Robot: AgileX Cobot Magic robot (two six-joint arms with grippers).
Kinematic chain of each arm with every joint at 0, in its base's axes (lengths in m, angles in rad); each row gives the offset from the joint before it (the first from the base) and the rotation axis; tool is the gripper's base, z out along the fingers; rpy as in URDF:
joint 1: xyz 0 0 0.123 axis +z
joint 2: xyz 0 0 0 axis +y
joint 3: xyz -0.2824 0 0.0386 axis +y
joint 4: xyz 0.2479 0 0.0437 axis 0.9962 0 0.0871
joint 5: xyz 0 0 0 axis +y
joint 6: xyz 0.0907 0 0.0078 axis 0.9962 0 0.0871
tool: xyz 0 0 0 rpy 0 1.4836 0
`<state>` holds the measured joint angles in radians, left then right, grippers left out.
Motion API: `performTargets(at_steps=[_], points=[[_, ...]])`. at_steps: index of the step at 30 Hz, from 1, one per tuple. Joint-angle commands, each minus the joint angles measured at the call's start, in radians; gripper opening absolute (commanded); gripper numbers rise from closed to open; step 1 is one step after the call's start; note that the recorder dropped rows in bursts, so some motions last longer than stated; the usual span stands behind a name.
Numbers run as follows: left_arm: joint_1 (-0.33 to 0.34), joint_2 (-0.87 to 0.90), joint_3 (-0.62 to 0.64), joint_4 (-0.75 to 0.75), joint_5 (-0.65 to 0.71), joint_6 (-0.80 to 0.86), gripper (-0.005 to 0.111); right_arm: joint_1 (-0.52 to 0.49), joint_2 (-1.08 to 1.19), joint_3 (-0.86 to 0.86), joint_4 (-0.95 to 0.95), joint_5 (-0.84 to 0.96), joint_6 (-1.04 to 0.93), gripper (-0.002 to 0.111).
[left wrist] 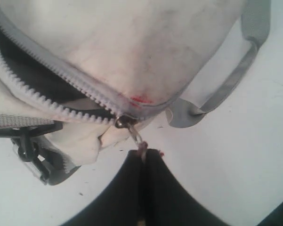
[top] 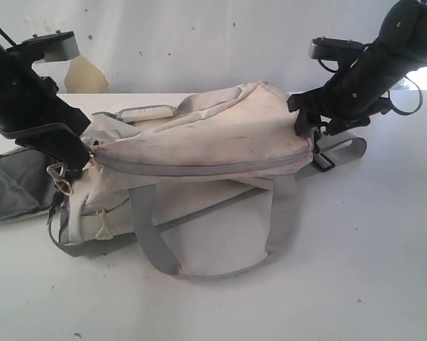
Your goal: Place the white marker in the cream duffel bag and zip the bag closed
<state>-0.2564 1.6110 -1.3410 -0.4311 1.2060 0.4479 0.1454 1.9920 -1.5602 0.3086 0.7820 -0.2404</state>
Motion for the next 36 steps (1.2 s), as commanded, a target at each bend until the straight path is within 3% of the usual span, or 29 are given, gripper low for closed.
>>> performTargets(at_steps=[1,6,13,16,19,26,36], points=[[0.005,-0.015,0.002,-0.031,0.015,0.030,0.000,-0.007,-0.053,0.003,0.008,0.024,-0.018,0.076],[0.005,-0.015,0.002,-0.052,0.015,0.086,0.000,-0.007,-0.110,0.003,0.025,0.060,-0.023,0.076],[0.005,-0.015,0.002,-0.037,-0.057,0.064,0.000,0.029,-0.143,0.003,0.205,0.241,-0.307,0.076],[0.005,-0.015,0.002,-0.029,-0.076,0.022,0.000,0.081,-0.146,0.003,0.235,0.281,-0.362,0.070],[0.005,-0.015,0.002,-0.025,-0.076,0.018,0.000,0.154,-0.146,0.003,0.243,0.289,-0.408,0.064],[0.005,-0.015,0.002,0.007,-0.061,-0.044,0.000,0.300,-0.146,0.003,0.243,0.240,-0.521,0.063],[0.015,-0.015,0.002,-0.007,-0.050,-0.211,0.000,0.422,-0.146,0.003,0.243,0.129,-0.666,0.063]])
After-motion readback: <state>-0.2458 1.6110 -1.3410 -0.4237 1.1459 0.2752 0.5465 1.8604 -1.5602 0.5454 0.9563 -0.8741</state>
